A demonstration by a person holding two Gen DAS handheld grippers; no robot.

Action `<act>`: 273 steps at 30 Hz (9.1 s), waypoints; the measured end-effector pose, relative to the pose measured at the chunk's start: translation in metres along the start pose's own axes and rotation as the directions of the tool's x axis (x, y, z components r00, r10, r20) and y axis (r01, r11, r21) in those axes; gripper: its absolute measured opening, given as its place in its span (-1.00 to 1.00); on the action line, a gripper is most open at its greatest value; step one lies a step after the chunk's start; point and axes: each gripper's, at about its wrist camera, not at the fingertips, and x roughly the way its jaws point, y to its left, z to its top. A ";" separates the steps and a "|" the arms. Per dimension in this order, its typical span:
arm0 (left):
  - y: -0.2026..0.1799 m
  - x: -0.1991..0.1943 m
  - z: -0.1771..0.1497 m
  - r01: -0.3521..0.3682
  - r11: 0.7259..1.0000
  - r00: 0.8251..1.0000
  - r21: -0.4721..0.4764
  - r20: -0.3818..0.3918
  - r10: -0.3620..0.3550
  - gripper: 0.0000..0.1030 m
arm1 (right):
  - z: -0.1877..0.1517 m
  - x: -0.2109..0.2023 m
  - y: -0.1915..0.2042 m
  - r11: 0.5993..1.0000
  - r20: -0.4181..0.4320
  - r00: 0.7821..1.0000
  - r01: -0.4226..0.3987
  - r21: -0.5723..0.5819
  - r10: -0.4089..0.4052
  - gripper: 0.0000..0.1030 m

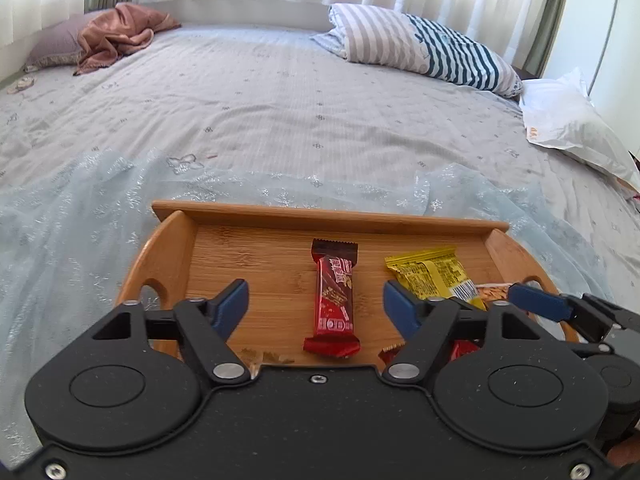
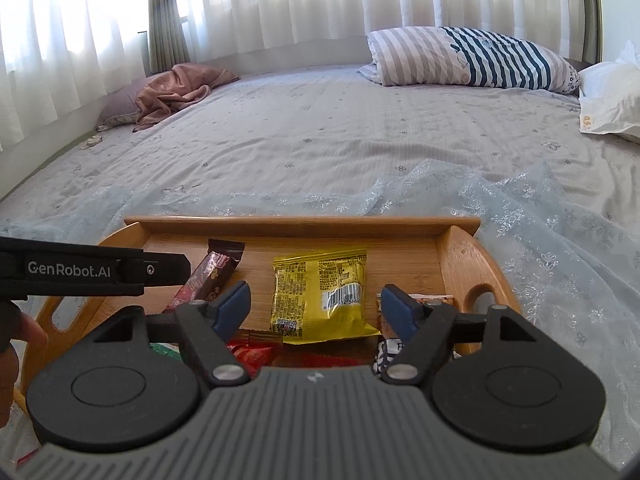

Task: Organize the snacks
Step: 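Open both tools to drop the bar and packet onto the tray, then withdraw both open tools back toward the snack pile, then grasp the red Biscoff biscuit packet with the left tool, then carry the Biscoff packet to the tray with left tool while right tool grasps gold packet, then open both tools to release the Biscoff and gold packets onto the tray, then grasp the red Biscoff packet with left tool while right tool grasps white-red packet, then carry both packets over the tray, lowering them onto it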

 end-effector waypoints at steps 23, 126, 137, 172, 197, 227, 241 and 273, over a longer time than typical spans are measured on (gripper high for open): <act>0.016 -0.115 -0.091 0.021 0.999 0.996 0.049 0.088 -0.025 0.87 | -0.069 -0.092 -0.009 0.999 0.082 0.997 -0.011 -0.031 0.013 0.93; 0.032 -0.161 -0.121 0.000 0.999 0.991 0.042 0.132 -0.005 -0.39 | -0.110 -0.149 0.020 0.991 0.257 0.965 0.082 -0.111 -0.051 0.17; 0.039 -0.126 -0.048 0.038 0.999 0.986 0.016 0.159 -0.041 -0.39 | -0.032 -0.100 -0.016 0.992 0.227 0.970 0.107 -0.073 -0.087 0.17; 0.031 0.040 -0.009 -0.020 1.000 1.000 -0.004 -0.010 0.020 -0.39 | 0.025 0.060 -0.048 0.991 -0.041 0.991 0.127 0.049 -0.125 0.20; 0.027 0.016 -0.004 -0.050 0.999 0.999 0.018 0.019 0.049 0.39 | 0.027 0.050 -0.054 0.989 -0.066 0.996 0.074 0.125 -0.066 0.74; 0.030 -0.108 -0.122 0.035 0.994 0.999 0.102 -0.016 -0.034 0.65 | -0.121 -0.121 0.030 0.995 0.085 0.994 -0.057 -0.085 0.064 0.82; 0.025 -0.110 -0.142 0.128 0.988 0.988 0.088 -0.095 -0.120 0.22 | -0.153 -0.147 0.066 0.974 0.053 0.973 -0.225 -0.036 0.227 0.79; -0.015 -0.090 -0.148 0.145 0.980 0.984 0.139 -0.123 -0.128 0.31 | -0.162 -0.156 0.070 0.974 0.048 0.993 -0.097 -0.203 0.109 0.09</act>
